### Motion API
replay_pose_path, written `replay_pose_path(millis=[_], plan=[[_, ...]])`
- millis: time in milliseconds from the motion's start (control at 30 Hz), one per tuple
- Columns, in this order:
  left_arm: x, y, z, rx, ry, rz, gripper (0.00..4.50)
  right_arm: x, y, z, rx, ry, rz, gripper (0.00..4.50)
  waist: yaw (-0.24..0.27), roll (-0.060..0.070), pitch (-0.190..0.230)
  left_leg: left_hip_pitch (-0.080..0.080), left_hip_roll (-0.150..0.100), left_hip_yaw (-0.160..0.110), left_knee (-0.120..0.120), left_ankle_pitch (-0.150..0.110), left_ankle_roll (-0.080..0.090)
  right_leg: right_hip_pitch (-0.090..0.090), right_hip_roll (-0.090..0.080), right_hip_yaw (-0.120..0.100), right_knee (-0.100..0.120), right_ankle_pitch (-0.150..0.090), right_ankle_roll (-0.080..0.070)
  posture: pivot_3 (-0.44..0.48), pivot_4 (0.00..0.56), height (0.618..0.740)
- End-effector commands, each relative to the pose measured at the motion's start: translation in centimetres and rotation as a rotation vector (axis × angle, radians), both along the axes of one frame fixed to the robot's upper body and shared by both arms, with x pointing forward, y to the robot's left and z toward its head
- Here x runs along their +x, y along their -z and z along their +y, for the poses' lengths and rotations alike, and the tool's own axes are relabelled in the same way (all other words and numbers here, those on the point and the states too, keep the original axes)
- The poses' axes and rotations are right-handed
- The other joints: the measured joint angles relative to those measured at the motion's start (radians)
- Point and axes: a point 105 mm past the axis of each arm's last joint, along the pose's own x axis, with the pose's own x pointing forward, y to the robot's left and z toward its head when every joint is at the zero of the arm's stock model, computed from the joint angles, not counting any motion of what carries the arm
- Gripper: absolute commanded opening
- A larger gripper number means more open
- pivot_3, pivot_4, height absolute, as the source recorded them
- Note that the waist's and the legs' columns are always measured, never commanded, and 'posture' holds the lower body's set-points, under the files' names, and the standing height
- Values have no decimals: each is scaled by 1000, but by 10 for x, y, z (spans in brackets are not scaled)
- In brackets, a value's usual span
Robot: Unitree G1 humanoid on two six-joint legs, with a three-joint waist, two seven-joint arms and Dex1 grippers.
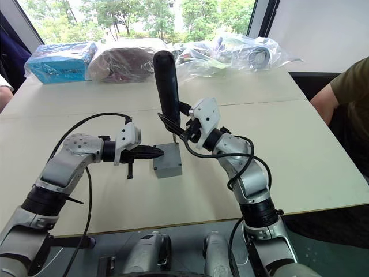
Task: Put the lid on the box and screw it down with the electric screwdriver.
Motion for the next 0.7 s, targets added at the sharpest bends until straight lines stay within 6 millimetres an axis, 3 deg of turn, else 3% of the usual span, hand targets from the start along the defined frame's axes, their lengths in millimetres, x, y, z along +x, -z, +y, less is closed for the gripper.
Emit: replay_pose_path(millis=[33, 700], plan=[[-3, 14, -1, 38, -3, 40, 0, -4, -6, -4, -7, -8, -21, 1888, 0, 0, 0, 0, 0, 0, 0, 0, 0, 0, 0, 0, 0, 0, 0, 0, 150, 740], [-1, 14, -3, 34, -5, 35, 0, -9, -13, -2, -19, -51, -21, 1888, 0, -1, -1, 0, 0, 0, 0, 0, 0, 0, 0, 0, 0, 0, 0, 0, 150, 740]])
